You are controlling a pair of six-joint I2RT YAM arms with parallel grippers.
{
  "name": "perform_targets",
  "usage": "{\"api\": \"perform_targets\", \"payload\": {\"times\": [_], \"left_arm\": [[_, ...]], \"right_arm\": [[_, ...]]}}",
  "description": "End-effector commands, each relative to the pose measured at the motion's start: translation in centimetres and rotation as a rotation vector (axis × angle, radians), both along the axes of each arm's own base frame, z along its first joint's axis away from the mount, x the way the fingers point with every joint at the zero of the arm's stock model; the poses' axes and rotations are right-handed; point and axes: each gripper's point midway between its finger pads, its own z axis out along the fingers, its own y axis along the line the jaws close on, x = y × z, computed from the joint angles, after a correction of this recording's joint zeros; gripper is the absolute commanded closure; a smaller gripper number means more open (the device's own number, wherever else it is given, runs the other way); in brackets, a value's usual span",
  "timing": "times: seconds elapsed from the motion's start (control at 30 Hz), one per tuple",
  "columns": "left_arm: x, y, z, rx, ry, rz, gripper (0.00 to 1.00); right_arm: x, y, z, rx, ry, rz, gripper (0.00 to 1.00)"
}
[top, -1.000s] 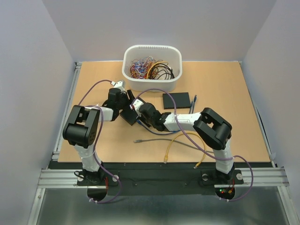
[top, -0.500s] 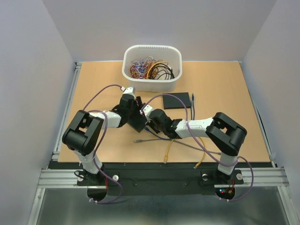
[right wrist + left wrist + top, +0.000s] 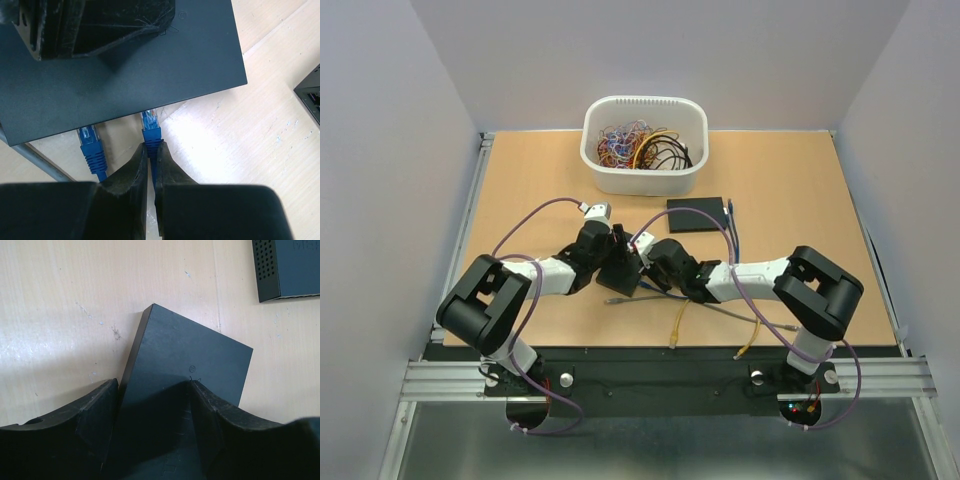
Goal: Insert the plug into the switch port
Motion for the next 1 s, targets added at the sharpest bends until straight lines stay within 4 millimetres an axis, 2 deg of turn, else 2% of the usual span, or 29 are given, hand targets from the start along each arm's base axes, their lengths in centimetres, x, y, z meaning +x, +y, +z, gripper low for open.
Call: {"api": "perform_targets", "payload": {"times": [0.0, 0.13, 0.23, 0.27, 0.3, 0.53, 0.6, 0.8, 0.87, 0.97], "left_arm": [[-6.8, -1.9, -3.7, 0.008, 0.218, -0.159, 0.33], [-7.0, -2.3, -4.0, 0.022, 0.213, -0.179, 0.34], [-7.3, -2.7, -4.1, 0.032, 0.209, -0.195, 0.34], [-7.4, -2.7, -4.1, 0.032, 0.209, -0.198, 0.34], [-7.4, -2.8, -4.1, 0.032, 0.208, -0.202, 0.34], [-7.5, -3.2, -3.9, 0.026, 0.198, -0.219, 0.34], [-7.6, -3.3, -3.8, 0.024, 0.194, -0.227, 0.34], [-7.8, -3.5, -3.7, 0.016, 0.187, -0.238, 0.34], [-7.9, -3.6, -3.7, 0.013, 0.19, -0.244, 0.34], [-8.0, -3.7, -3.9, 0.016, 0.195, -0.25, 0.34]], "right_arm": [[1.5, 5.0, 6.2, 0.221, -0.111, 0.08, 0.99], [1.3, 5.9, 7.3, 0.243, -0.112, 0.12, 1.0], [0.9, 7.4, 8.6, 0.279, -0.101, 0.179, 0.99], [0.8, 7.9, 8.4, 0.276, -0.09, 0.196, 0.99], [1.0, 8.6, 9.2, 0.287, -0.1, 0.202, 1.0], [1.1, 11.7, 10.4, 0.334, -0.102, 0.246, 1.0], [1.1, 12.2, 10.2, 0.342, -0.096, 0.249, 1.0], [1.3, 13.5, 11.2, 0.405, -0.1, 0.249, 0.99], [1.2, 13.8, 11.9, 0.436, -0.103, 0.252, 1.0], [1.0, 13.7, 11.8, 0.441, -0.096, 0.247, 0.99]]}}
